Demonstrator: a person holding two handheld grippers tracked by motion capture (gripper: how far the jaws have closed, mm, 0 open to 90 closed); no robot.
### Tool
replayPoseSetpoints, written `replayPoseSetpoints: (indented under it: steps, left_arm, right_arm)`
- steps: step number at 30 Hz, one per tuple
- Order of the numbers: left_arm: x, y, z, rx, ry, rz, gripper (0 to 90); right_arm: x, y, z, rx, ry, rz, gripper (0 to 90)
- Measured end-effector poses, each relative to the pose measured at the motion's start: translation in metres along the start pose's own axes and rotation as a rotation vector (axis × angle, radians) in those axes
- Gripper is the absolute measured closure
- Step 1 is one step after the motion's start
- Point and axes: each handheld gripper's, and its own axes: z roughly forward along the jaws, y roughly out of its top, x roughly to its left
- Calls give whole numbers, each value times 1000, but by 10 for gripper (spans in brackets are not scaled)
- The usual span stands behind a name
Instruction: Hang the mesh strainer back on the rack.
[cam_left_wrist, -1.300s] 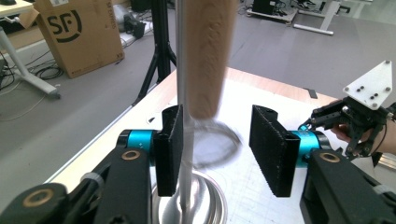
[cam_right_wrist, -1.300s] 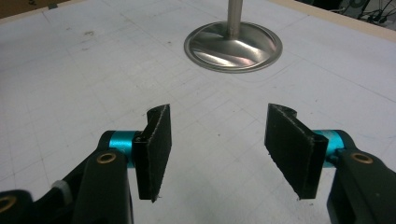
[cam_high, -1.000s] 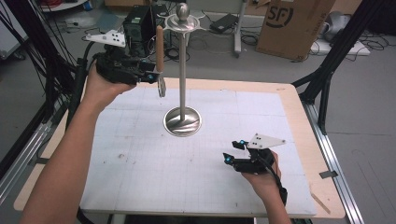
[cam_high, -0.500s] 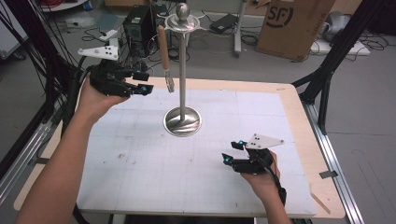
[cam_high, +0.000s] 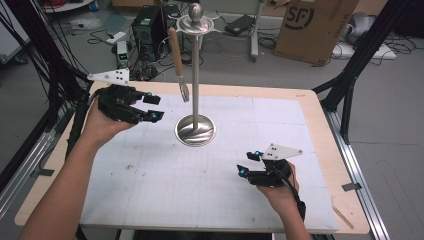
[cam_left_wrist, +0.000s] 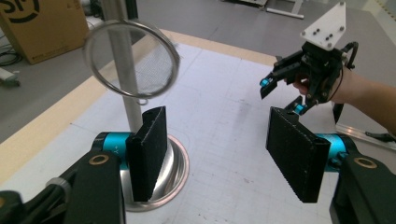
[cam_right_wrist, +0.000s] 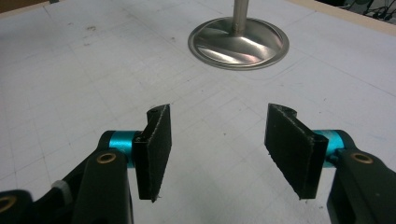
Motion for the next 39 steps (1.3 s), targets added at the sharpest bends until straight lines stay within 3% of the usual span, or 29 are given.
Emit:
replayPoseSetpoints:
  steps: [11, 30, 39]
  left_arm:
    - [-10, -14, 14, 35, -11, 10, 329]
    - [-21, -43, 30, 42, -29, -4, 248]
    - [-30, -52, 33, 57, -7, 7, 181]
  right_arm:
    - [0, 0, 0, 1, 2, 1, 405]
    - [-2, -1, -2, -8, 5, 9, 405]
    - [-3, -2, -1, -5, 10, 12, 405]
